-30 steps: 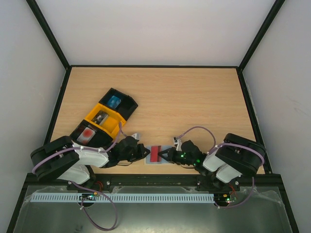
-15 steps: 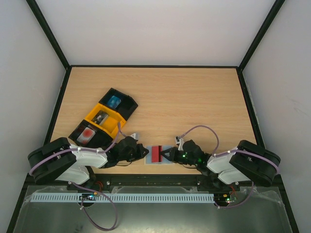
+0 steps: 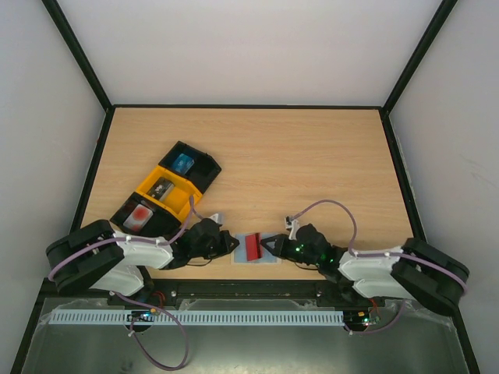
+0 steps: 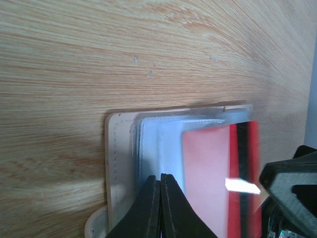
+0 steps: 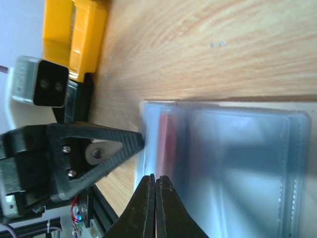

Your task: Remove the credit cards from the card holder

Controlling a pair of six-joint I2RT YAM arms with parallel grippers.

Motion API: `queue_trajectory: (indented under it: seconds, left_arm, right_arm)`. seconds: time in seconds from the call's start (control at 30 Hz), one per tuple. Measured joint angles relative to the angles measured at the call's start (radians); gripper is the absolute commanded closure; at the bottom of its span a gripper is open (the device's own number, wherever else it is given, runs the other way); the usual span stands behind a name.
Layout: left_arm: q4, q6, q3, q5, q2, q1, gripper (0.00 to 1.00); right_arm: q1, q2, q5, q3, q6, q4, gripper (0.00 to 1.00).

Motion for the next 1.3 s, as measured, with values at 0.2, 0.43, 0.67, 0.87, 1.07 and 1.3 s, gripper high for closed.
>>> queue_trajectory:
  seconds: [0.2,0.43,0.67,0.87,1.07,1.3]
  left_arm:
    - [0.005,0.0,0.001,0.003,0.004,0.0,0.97]
    - [0.004,0.0,0.002,0.003,0.004,0.0,0.97]
    - [0.021,0.0,0.003,0.005,0.017,0.0,0.97]
    - [0.025,0.0,0.003,0.006,0.019,-0.002,0.97]
    - [0.026,-0.001,0.003,0.006,0.02,-0.004,0.97]
    - [0.041,-0.001,0.003,0.006,0.03,-0.004,0.97]
  right_arm:
    - [0.0,-0.17,0.056,-0.003,-0.027,-0.129,0.98]
    - [0.0,-0.179,0.061,-0.003,-0.039,-0.196,0.84]
    - [0.0,-0.13,0.06,-0.001,-0.041,-0.193,0.71]
    - [-0.001,-0.021,0.014,0.005,-0.036,-0.113,0.76]
    - [-0.001,0.053,-0.024,0.012,-0.029,-0.032,0.81]
    - [-0.001,0.081,-0.039,0.017,-0.022,0.004,0.9]
